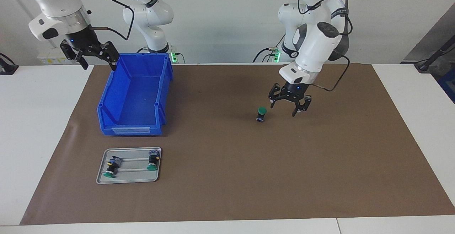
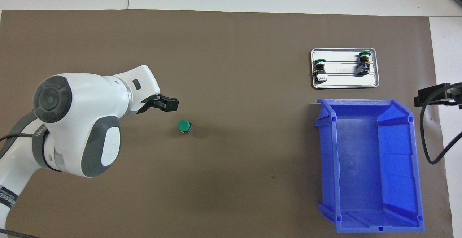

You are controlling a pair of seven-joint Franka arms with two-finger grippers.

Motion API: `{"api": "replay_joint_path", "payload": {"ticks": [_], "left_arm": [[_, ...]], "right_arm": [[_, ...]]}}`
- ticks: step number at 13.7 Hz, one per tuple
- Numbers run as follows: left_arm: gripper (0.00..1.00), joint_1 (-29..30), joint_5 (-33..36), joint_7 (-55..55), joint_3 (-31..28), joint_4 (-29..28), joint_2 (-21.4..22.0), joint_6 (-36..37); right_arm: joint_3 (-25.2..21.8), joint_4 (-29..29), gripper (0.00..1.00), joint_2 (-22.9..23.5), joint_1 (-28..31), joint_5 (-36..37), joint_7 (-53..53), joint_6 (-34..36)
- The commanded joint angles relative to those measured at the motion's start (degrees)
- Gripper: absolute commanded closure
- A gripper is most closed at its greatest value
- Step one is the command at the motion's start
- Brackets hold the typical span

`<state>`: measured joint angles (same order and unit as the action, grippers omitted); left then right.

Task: Place and press button with both arms
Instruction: 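Press down on the green button top with the left gripper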

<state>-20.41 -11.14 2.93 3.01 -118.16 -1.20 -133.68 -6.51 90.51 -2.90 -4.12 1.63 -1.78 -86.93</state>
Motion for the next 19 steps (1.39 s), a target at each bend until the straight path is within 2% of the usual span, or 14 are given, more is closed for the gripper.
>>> {"api": "replay_joint_path", "payload": {"ticks": [1,2,7,15,19], "left_arm": [[0.85,-3.14,2.17,-6.61,-0.81,1.09,-0.91,3.68],[1.00,-4.37,2.61,-7.84,-0.90,0.48,-0.83,4.39],[1.00,-5.61,5.16,-9.61,-0.73,-4.88,0.49,4.31],[1.00,-7.45,5.87,-11.53,-0.81,-6.38,-1.17,2.12],[1.00,-8.68,9.64,-13.74,-0.81,-5.94,-3.55,-0.52]], "right_arm": [[0.00,1.34,0.00,-1.32,0.17,-0.58,0.55,0.18],[0.00,1.34,0.00,-1.23,0.08,-0.58,0.55,0.18],[0.00,1.34,0.00,-1.23,0.17,-0.58,0.55,0.18],[0.00,1.34,0.00,-1.23,0.17,-0.58,0.55,0.18],[0.00,1.34,0.00,-1.23,0.17,-0.58,0.55,0.18]]}}
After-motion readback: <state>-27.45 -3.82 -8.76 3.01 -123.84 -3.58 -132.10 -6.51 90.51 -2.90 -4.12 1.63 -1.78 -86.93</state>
